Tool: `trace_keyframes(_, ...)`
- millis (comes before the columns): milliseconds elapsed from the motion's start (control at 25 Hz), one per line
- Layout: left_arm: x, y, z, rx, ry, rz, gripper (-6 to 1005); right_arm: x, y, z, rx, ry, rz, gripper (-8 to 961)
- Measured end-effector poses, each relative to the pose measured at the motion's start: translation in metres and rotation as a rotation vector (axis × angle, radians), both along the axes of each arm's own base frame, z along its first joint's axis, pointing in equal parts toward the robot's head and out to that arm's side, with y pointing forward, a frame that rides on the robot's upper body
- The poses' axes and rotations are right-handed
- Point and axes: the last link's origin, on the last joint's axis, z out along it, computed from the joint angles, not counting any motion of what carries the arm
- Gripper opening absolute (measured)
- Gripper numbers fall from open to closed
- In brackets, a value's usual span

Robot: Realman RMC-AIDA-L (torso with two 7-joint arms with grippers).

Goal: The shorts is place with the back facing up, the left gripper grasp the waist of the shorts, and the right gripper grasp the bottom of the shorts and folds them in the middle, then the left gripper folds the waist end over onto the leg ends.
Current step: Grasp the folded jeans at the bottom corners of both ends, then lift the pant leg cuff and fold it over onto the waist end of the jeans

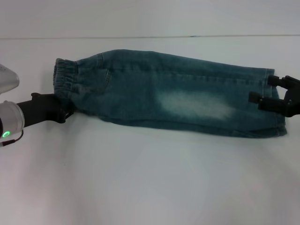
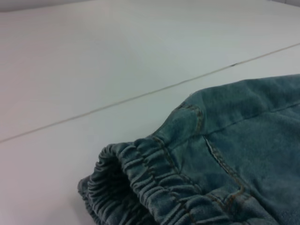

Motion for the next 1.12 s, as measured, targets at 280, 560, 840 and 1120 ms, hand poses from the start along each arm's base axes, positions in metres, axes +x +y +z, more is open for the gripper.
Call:
trace_keyframes(280, 0.008, 0.002, 0.003, -0.012, -0.002, 0.002, 255, 0.004, -0.008, -0.002, 0.003, 0.018, 0.004, 939)
trace_keyframes(560, 0.022, 0.010, 0.015, -0.024, -0.005, 0.023, 172, 0.014, -0.017, -0.001, 0.039, 0.023, -0.013, 940)
trace_keyframes(840, 0.051, 0.021, 0.025, -0.064, 0.033, 0.028, 118, 0.019, -0.021, -0.011, 0.047, 0.048, -0.027, 939)
trace_keyframes(1120, 0.082, 0.027, 0.037, -0.083, 0.016, -0.022, 91, 0.011, -0.016, -0.025, 0.111, 0.059, 0.042, 718)
